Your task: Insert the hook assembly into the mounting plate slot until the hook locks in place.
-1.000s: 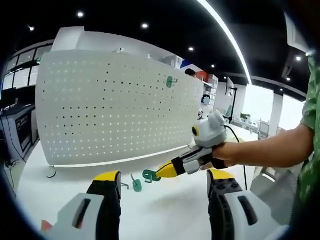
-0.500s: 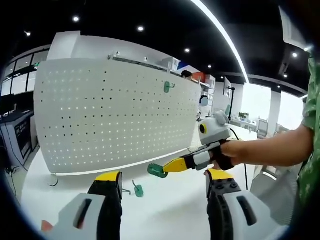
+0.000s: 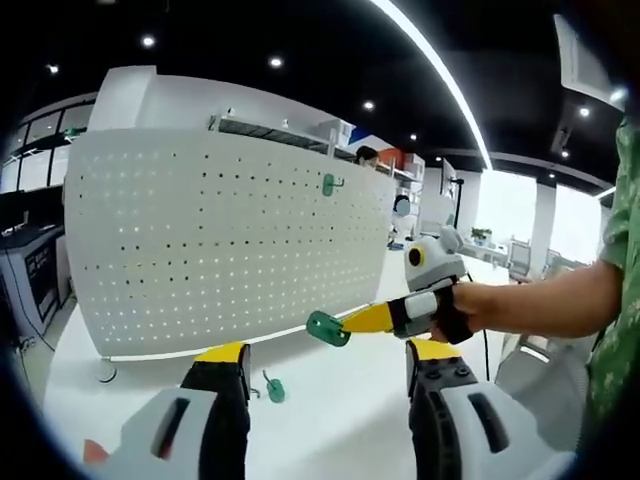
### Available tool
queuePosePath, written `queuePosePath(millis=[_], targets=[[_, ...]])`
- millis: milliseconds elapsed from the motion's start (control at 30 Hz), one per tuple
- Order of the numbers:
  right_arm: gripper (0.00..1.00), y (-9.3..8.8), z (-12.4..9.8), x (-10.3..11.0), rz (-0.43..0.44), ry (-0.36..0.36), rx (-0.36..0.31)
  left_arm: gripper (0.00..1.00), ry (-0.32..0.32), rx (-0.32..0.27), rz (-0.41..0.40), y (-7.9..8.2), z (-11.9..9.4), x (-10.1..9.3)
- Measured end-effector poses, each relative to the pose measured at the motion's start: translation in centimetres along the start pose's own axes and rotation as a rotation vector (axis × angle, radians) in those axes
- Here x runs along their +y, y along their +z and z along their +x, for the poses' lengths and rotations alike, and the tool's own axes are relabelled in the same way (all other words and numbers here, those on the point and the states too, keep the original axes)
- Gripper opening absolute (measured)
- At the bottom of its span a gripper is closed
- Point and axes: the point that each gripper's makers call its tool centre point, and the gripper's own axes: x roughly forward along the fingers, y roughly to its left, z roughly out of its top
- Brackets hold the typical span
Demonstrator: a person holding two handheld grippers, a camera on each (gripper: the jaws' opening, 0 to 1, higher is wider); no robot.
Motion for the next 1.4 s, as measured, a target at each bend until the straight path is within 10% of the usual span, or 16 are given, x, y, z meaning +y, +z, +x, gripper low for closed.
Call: queuePosePath(millis=[833,1400], targets=[[0.0,3.0,-2.4,9.7,-0.064,0.337,-0.105,0.43,-0.193,-0.101,-0.023,5.1,-1.8,-3.1],[0.0,3.7,-3.1,12.3,-0.114,0.427,-0.13,0.22,-0.334,-0.133,-0.069,7.6,-2.5,-5.7]])
